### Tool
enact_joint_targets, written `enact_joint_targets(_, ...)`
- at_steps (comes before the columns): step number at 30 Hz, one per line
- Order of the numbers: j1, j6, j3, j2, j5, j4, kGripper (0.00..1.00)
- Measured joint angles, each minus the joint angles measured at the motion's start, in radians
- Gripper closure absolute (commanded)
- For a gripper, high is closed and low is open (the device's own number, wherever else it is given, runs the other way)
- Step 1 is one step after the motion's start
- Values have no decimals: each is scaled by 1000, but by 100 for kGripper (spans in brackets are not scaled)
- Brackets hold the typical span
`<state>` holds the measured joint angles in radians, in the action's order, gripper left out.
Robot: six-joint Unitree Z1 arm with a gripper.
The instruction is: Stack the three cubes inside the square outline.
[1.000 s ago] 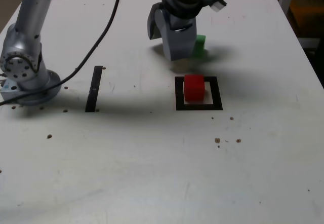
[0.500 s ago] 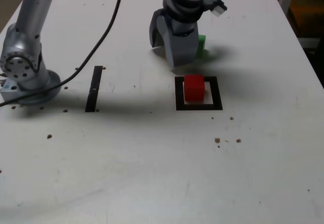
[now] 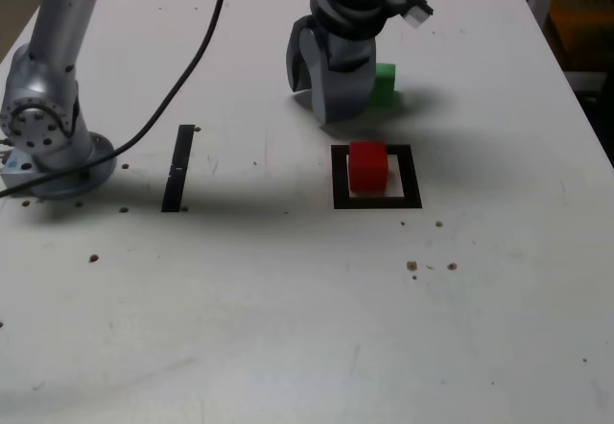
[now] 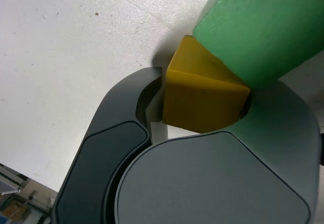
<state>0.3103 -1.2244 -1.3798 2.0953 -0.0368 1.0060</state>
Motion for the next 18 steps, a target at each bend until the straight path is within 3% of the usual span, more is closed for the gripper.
enact_joint_targets(5,11,4,18,-2,2,-8,79)
enact_joint_targets(18,54,76,124,-92,54,-12,79)
